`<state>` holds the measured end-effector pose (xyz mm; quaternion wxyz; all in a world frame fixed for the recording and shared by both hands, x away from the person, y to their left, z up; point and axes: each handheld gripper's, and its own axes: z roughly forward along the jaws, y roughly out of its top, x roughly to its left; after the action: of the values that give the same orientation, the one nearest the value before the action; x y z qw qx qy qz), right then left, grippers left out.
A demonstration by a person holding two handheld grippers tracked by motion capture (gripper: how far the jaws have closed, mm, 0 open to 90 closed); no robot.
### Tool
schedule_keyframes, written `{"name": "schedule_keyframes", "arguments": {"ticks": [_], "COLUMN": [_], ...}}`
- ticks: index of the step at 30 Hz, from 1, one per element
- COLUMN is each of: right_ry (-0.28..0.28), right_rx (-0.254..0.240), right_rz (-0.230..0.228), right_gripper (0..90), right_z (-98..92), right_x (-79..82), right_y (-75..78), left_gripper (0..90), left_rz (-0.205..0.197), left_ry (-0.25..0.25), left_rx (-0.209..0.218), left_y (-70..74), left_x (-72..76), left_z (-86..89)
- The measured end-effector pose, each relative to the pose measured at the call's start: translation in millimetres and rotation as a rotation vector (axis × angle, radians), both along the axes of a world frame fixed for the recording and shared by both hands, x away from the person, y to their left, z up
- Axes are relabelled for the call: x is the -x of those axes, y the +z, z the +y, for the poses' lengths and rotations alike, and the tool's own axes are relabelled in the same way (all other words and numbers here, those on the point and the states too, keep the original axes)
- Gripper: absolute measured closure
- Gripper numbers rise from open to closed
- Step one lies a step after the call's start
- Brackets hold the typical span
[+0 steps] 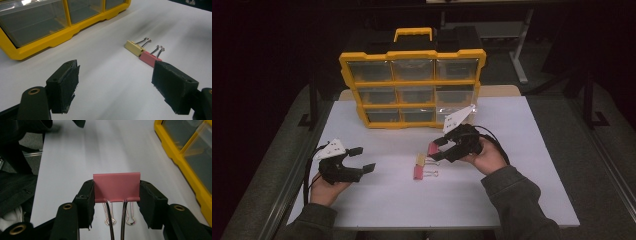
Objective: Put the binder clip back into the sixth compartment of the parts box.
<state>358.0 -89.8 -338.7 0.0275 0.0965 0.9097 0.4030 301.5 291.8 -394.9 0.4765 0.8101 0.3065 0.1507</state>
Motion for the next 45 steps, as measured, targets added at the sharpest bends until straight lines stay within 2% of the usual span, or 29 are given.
{"name": "schedule_keyframes", "arguments": {"ticks": [2,7,9,13,14,18,19,20,27,28,29,30,31,34,37,41,42,43,45], "right_ry": [0.001,-0.002,-0.004,-0.004,0.002,-0.016,-0.016,-0.024,-0.046,-0.047,-0.057,-0.057,-0.078,-0.088,-0.121,-0.165,-0.165,-0.189,-0.213], "right_rx": [-0.004,-0.037,-0.053,-0.059,-0.059,-0.074,-0.074,-0.085,-0.076,-0.071,-0.073,-0.073,-0.09,-0.09,-0.082,-0.036,-0.036,-0.032,-0.024], "right_rz": [-0.005,0.032,0.028,0.005,-0.016,-0.027,-0.027,-0.023,-0.044,-0.053,-0.049,-0.049,-0.028,-0.032,-0.038,-0.059,-0.059,-0.04,-0.038], "right_gripper": [48.4,48.4,48.4,48.4,48.4,48.4,48.4,48.4,48.4,48.4,48.4,48.4,48.4,48.4,48.4,48.4,48.4,48.4,48.4], "right_z": [-0.4,-2.9,-5.5,-8.4,-10.0,-13.0,-13.0,-14.6,-19.7,-20.9,-21.8,-21.8,-24.1,-26.9,-32.4,-35.3,-35.3,-36.3,-37.9], "right_x": [-1.5,-4.4,-7.2,-10.9,-14.4,-18.2,-18.2,-19.2,-27.8,-30.0,-31.3,-31.3,-34.2,-38.5,-48.7,-60.1,-60.1,-66.0,-71.9], "right_y": [9.6,21.8,30.8,41.0,48.3,65.6,65.6,73.8,93.8,96.4,99.4,99.4,105.8,111.4,120.9,125.7,125.7,126.3,126.2], "left_gripper": [21.3,21.4,21.4,21.4,21.5,21.5,21.5,21.5,21.5,21.5,21.5,21.5,21.5,21.5,21.7,22.4,22.5,22.4,22.4], "left_rz": [-0.003,-0.006,-0.007,-0.003,-0.006,-0.007,-0.005,-0.003,-0.006,0.0,0.0,-0.005,0.002,-0.003,-0.002,-0.006,-0.006,-0.006,-0.007], "left_ry": [0.0,0.007,0.005,0.008,0.006,0.006,0.006,0.004,0.002,0.013,0.013,0.006,0.013,0.012,0.007,0.008,0.008,0.008,0.006], "left_rx": [-0.006,0.015,0.002,0.005,0.004,0.003,0.002,0.002,-0.004,0.02,0.02,-0.001,0.011,0.015,0.008,0.015,0.015,0.015,0.012], "left_y": [0.6,0.3,-0.1,-0.1,0.1,0.1,0.5,0.4,1.0,0.3,0.3,0.8,0.2,-0.3,-0.4,-0.1,-0.1,-0.3,-0.4], "left_x": [0.0,0.4,0.4,1.1,0.7,0.3,0.5,0.8,0.9,1.4,1.4,0.6,1.1,0.7,0.3,0.7,0.7,0.6,0.1], "left_z": [0.7,-1.0,-1.1,-1.5,-1.0,-0.5,-0.5,-0.8,0.3,-1.0,-1.0,0.7,0.5,0.8,1.2,1.4,1.4,1.6,2.1]}}
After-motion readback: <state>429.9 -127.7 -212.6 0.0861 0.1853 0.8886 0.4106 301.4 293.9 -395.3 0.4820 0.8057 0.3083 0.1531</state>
